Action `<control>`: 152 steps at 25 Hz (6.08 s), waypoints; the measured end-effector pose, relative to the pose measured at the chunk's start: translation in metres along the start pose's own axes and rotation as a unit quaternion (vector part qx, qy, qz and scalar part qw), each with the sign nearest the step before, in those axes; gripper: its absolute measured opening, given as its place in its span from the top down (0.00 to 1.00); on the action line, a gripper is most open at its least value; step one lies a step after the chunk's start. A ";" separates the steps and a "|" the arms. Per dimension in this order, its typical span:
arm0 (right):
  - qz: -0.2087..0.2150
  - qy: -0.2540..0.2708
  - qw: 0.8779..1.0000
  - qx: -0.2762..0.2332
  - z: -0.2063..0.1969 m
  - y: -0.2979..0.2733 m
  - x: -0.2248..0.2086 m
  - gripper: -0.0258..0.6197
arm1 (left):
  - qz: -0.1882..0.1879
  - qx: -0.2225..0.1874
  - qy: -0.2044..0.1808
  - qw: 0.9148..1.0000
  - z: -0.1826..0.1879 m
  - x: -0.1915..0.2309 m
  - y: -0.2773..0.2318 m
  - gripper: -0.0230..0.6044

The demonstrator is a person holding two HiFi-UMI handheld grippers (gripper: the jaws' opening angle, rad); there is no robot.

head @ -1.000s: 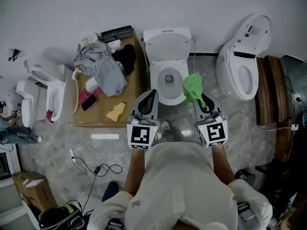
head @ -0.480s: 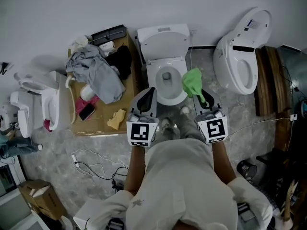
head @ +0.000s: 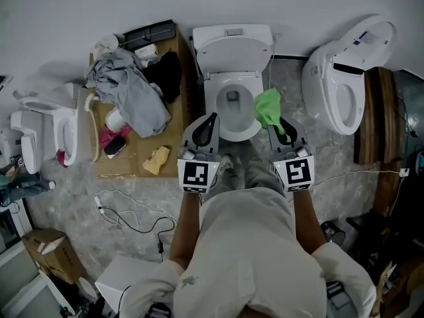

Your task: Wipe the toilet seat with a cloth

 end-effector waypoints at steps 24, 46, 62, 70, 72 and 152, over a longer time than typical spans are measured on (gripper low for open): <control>0.144 -0.046 0.983 0.102 -0.137 -0.149 -0.101 0.89 | 0.096 0.145 0.052 0.983 -0.137 0.001 -0.128 0.94; 0.180 -0.033 0.971 0.152 -0.260 -0.248 -0.067 0.89 | 0.113 0.200 0.091 0.969 -0.285 0.017 -0.145 0.94; 0.192 -0.002 0.962 0.196 -0.329 -0.328 -0.040 0.89 | 0.108 0.214 0.123 0.963 -0.365 0.044 -0.163 0.94; 0.211 0.027 0.953 0.216 -0.354 -0.370 -0.031 0.89 | 0.121 0.219 0.142 0.958 -0.392 0.055 -0.171 0.94; 0.219 0.041 0.949 0.221 -0.359 -0.379 -0.028 0.89 | 0.121 0.221 0.144 0.957 -0.397 0.056 -0.172 0.94; 0.345 0.072 0.877 0.326 -0.487 -0.314 0.114 0.89 | 0.116 0.262 0.159 0.945 -0.451 0.015 -0.063 0.94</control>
Point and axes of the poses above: the fingertips, and each gripper's own axes: y backward along the fingers, x to its left, z out of its top, the point moved 8 cm from there along y, backward along the fingers, and after that the axes turned 13 degrees about z, right-handed, at the moved point
